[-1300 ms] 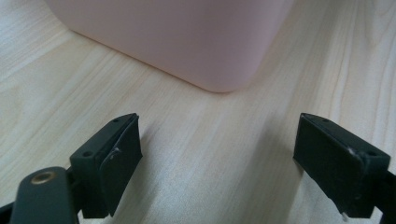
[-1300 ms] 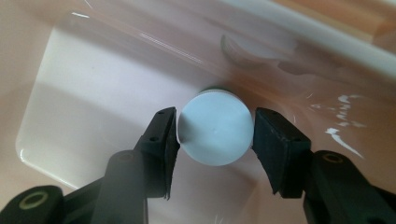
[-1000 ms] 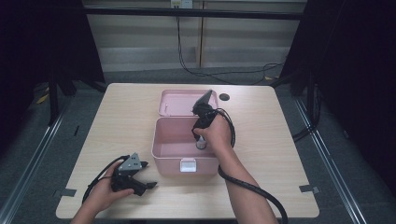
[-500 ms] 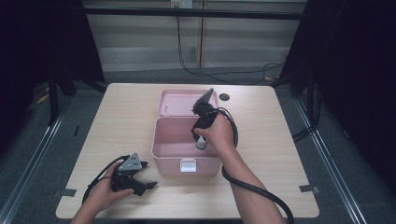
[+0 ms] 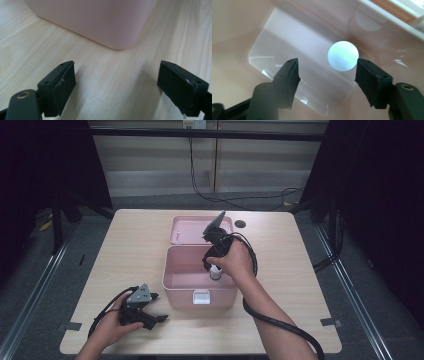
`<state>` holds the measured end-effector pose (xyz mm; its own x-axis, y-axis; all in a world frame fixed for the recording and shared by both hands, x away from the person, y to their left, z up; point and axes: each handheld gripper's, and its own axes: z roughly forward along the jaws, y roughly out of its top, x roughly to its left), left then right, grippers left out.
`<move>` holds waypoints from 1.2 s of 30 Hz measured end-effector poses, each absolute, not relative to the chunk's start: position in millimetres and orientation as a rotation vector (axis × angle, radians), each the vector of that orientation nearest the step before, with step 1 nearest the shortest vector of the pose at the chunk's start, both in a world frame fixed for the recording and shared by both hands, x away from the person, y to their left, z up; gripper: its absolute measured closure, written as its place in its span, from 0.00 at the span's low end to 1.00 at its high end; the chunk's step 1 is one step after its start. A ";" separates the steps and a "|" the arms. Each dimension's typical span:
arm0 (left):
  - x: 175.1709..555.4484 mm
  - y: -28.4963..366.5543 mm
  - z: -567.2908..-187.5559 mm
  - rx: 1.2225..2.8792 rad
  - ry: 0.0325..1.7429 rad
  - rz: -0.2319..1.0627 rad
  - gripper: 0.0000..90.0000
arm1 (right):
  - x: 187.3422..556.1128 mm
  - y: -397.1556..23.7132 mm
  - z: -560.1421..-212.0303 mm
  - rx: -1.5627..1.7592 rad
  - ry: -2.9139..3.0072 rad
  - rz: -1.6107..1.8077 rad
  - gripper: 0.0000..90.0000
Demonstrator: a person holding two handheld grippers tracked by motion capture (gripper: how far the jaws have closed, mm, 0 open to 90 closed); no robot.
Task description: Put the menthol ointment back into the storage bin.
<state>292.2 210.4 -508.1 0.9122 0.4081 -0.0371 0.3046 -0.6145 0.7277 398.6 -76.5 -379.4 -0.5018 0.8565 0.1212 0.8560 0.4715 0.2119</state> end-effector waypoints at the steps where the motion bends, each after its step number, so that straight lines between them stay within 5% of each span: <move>1: 292.2 210.6 -508.0 2.278 0.507 0.167 0.16 | 398.3 -76.4 -378.7 1.538 2.707 0.386 0.36; 36: 292.1 210.6 -507.9 2.277 0.511 0.174 0.16 | 370.9 -113.9 -323.4 1.174 2.823 0.419 0.31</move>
<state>292.1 210.6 -507.9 0.9098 0.4137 -0.0341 0.3069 -0.6151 0.7263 370.9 -113.9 -323.4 -0.7091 0.7031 0.0528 0.6882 0.6738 0.2690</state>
